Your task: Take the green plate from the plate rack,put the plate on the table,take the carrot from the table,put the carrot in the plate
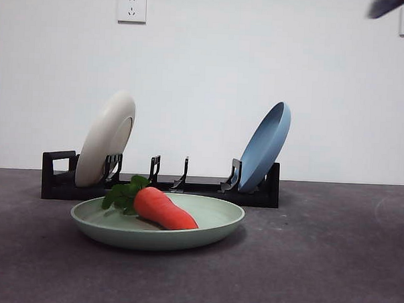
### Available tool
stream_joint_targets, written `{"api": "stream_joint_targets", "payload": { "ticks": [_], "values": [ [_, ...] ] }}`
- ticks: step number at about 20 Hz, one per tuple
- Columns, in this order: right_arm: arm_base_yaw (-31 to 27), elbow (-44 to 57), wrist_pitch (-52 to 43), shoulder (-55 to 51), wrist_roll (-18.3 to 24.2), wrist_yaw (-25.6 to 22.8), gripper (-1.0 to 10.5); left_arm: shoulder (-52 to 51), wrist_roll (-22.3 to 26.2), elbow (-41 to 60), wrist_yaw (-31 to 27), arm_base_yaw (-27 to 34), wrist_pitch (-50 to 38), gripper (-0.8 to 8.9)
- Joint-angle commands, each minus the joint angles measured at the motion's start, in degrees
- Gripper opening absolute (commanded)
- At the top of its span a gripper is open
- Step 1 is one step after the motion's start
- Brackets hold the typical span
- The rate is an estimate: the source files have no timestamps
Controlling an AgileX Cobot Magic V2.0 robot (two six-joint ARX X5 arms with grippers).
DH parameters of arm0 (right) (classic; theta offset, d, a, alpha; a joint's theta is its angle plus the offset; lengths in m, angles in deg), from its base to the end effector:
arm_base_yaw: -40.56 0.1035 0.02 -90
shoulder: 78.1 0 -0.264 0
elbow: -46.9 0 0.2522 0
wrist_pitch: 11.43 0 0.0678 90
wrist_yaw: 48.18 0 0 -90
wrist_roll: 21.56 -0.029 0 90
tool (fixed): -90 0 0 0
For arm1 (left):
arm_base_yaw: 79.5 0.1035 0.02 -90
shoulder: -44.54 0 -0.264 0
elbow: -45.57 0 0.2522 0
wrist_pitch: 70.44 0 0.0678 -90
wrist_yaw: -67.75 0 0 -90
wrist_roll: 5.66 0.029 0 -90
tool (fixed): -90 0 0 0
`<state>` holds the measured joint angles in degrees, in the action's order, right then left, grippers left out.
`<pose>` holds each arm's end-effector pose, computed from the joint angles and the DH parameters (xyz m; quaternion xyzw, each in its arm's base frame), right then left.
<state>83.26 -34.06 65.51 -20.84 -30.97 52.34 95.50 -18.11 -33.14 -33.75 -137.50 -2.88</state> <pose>0.1183 0.1163 0.3498 -0.0582 0.4619 0.3638 0.8068 0.0848 -0.1248 0.3644 0.0992 0.3183 -0.3386 0.8799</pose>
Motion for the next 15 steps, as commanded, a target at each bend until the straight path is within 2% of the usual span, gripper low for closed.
{"api": "stream_joint_targets", "payload": {
  "ticks": [1, 3, 4, 15],
  "values": [
    [0.1, 0.3, 2.4, -1.6, 0.5, 0.1, 3.6, -0.1, 0.6, 0.0, 0.0, -0.1, 1.6, 2.56],
    [0.1, 0.3, 3.5, -2.2, 0.9, 0.0, 1.2, -0.1, 0.6, 0.0, 0.1, -0.1, 2.2, 1.03],
    [0.1, 0.3, 3.8, -2.3, 1.6, 0.0, -0.1, -0.1, 0.6, 0.0, 0.1, -0.1, 2.4, -0.10],
    [0.1, 0.3, 3.7, -2.7, 2.0, -0.2, 0.0, -0.1, 0.6, 0.0, -0.4, -0.1, 2.4, -0.04]
  ]
}}
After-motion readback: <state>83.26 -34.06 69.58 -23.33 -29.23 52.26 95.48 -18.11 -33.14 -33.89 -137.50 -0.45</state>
